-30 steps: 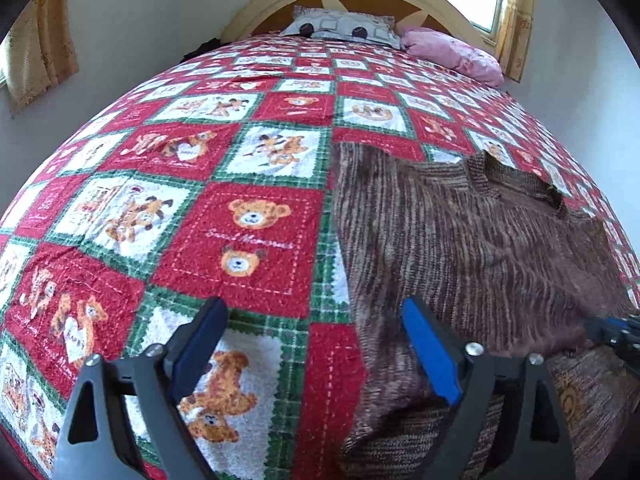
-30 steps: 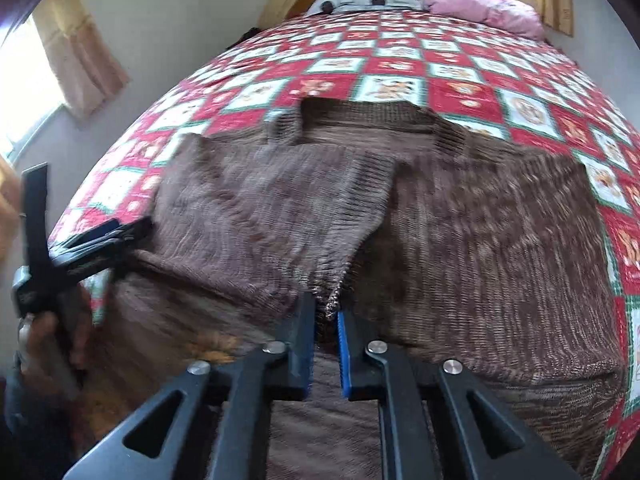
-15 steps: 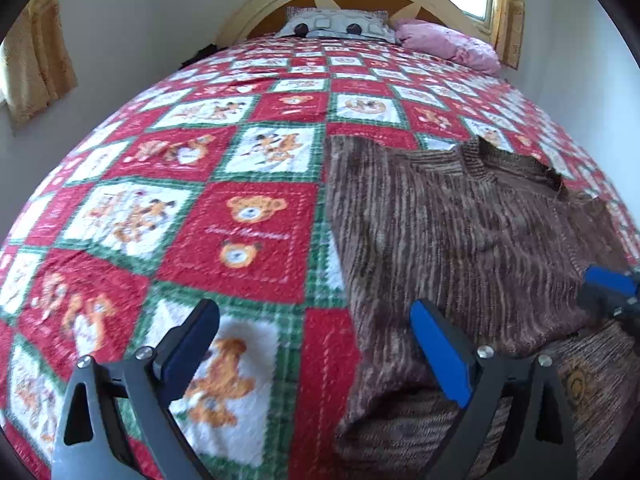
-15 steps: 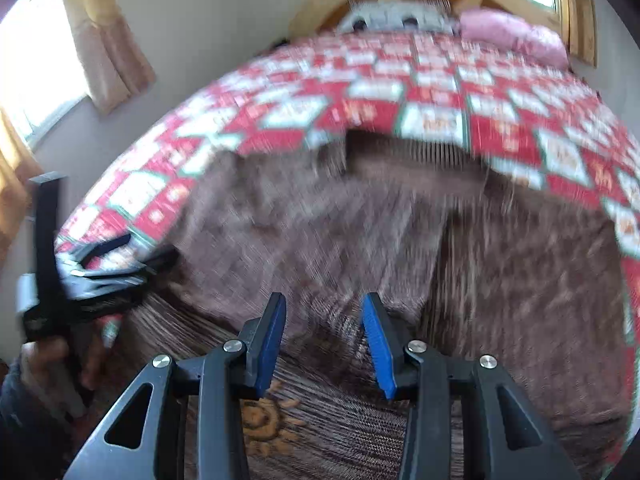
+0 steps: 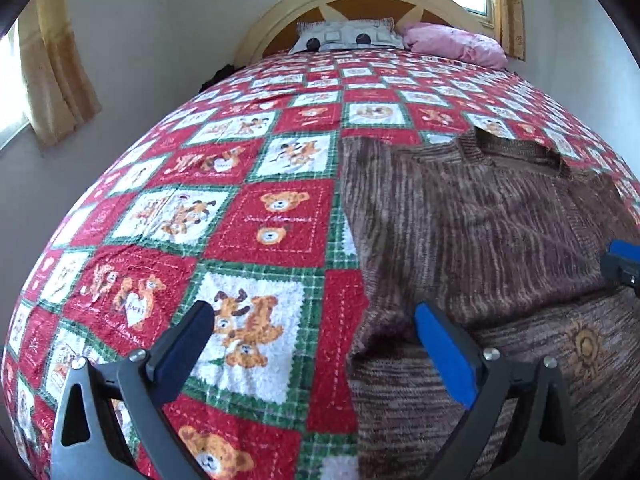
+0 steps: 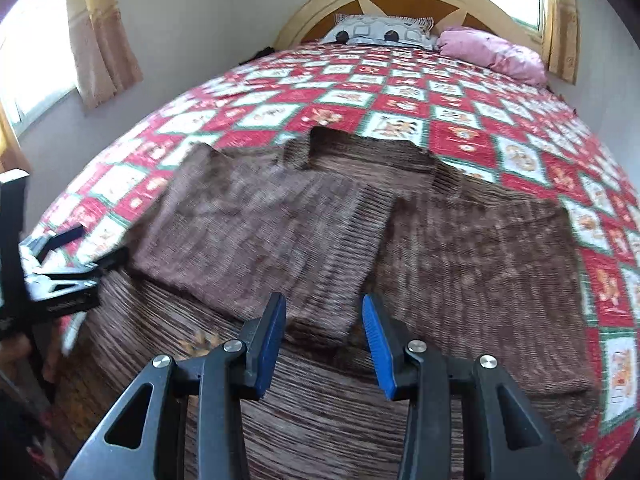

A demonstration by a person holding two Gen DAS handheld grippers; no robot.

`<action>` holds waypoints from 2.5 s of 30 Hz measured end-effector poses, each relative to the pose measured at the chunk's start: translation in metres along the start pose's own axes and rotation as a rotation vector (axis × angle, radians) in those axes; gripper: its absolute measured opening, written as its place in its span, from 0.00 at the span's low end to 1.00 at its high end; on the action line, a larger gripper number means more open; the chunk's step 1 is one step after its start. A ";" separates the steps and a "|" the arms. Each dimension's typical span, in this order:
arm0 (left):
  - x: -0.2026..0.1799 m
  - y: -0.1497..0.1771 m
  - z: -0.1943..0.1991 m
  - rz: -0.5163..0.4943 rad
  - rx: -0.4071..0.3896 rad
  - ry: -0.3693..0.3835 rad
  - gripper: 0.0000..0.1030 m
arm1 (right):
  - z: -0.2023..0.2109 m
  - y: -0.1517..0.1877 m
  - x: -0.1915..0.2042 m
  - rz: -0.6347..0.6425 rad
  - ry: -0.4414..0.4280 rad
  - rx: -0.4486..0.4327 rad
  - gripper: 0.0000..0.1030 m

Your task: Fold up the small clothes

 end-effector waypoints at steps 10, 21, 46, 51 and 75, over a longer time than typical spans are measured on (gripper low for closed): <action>-0.004 0.001 -0.002 -0.015 0.009 -0.005 1.00 | 0.000 0.010 -0.008 -0.051 -0.015 0.011 0.41; -0.006 0.003 -0.002 -0.018 0.015 -0.001 1.00 | 0.004 0.012 -0.012 -0.055 -0.011 0.013 0.47; -0.010 0.003 0.018 -0.061 -0.021 0.018 1.00 | 0.024 0.000 -0.053 -0.039 0.100 -0.033 0.39; -0.020 0.000 0.021 -0.070 -0.026 0.026 1.00 | 0.031 0.013 -0.101 -0.139 0.163 0.009 0.39; -0.041 0.009 0.061 -0.079 -0.055 0.086 1.00 | 0.064 0.049 -0.079 -0.136 0.099 -0.021 0.55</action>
Point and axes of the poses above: each gripper's, at about its wrist camera, not at the fingertips, and z roughly against the way its jaws point, x to its left, y to its underside, the point moved 3 cm from there along -z, roughly the way its jaws point, and after that the axes turned 4 degrees about -y, right-handed, at the moved point
